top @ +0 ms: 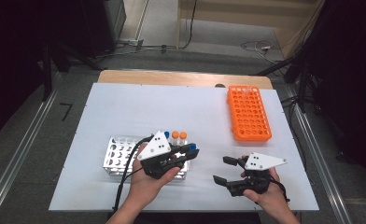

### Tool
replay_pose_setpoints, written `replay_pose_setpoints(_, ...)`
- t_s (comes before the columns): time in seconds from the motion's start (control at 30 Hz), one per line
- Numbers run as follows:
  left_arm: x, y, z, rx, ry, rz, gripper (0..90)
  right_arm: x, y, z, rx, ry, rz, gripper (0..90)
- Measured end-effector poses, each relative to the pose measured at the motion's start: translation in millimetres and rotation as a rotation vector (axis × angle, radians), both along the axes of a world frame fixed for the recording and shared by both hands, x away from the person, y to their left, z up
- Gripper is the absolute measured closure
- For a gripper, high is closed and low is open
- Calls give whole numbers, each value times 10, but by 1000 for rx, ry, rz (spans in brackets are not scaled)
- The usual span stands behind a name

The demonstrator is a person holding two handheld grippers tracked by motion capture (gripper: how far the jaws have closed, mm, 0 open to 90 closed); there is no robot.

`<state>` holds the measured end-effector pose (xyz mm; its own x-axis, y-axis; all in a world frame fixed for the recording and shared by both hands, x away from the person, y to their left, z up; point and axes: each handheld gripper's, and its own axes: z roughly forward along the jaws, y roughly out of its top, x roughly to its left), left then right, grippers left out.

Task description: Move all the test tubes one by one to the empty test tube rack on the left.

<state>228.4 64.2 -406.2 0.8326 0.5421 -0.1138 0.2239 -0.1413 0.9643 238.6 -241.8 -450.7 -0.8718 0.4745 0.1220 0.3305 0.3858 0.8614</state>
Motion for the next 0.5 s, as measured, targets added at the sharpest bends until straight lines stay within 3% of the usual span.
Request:
replay_pose_setpoints(0.2, 16, 102, 48, -11, -8, 25, 764, 62, -119, -24, 8, -1, -37, 64)
replay_pose_setpoints(0.27, 18, 134, 63, -12, -11, 31, 764, 88, -158, -36, 13, 19, -42, 51)
replay_pose_setpoints(0.33, 22, 170, 77, -11, -15, 38, 764, 105, -191, -48, 12, 15, -59, 5)
replay_pose_setpoints(0.5, 50, 286, 115, -17, -17, 62, 764, 135, -257, -59, 0, 11, -101, 3)
